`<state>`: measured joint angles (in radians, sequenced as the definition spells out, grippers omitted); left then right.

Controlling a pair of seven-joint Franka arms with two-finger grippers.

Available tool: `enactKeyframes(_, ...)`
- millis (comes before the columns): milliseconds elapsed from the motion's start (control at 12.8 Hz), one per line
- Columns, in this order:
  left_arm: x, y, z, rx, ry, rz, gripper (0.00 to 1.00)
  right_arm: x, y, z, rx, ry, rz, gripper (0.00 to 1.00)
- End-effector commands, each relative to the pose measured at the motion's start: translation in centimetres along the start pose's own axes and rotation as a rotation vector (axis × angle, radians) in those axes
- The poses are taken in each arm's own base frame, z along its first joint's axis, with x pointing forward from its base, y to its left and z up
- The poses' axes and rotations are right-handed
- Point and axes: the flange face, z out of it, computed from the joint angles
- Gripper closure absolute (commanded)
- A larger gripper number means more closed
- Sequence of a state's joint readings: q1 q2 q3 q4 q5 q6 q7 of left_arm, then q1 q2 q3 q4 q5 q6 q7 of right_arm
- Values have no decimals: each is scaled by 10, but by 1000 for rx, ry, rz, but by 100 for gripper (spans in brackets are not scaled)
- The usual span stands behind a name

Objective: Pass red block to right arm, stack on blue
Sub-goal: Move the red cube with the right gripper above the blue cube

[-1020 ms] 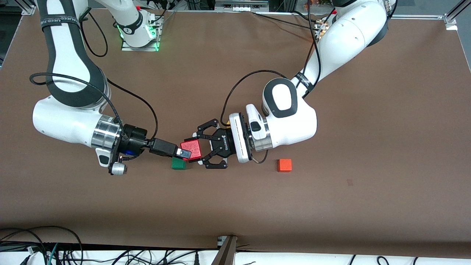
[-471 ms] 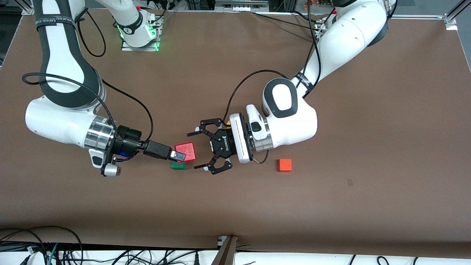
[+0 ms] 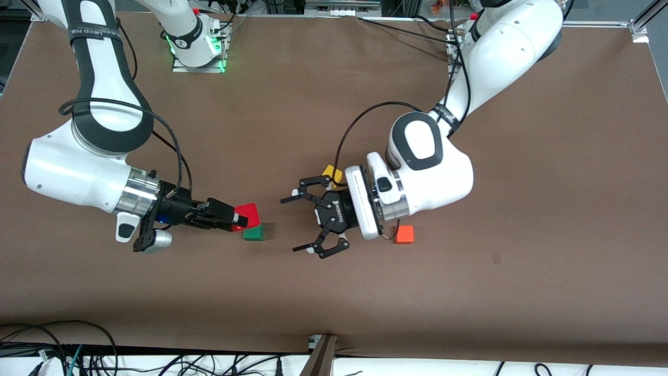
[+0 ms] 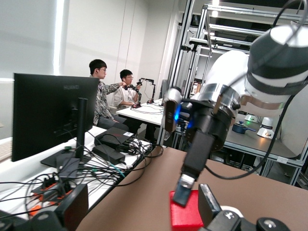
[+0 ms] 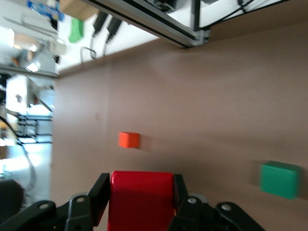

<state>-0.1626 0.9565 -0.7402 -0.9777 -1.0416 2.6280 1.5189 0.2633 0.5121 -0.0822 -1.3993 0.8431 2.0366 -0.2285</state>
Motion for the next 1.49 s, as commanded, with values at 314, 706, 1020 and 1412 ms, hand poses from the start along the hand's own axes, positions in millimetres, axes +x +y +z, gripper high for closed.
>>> enactKeyframes(314, -4, 1, -80, -11, -159, -36, 0, -25, 109, -55, -275, -292, -294, 91)
enactKeyframes(706, -38, -29, -150, 42, -240, -248, 0, -58, 167, -58, -434, -406, -257, 93)
enactKeyframes(1020, -40, -60, -198, 118, -323, -269, 0, -93, 198, -46, -489, -314, -226, 93)
enactKeyframes(1412, 6, -55, -222, 208, -467, -379, 0, -136, 197, -12, -593, -145, -221, 95)
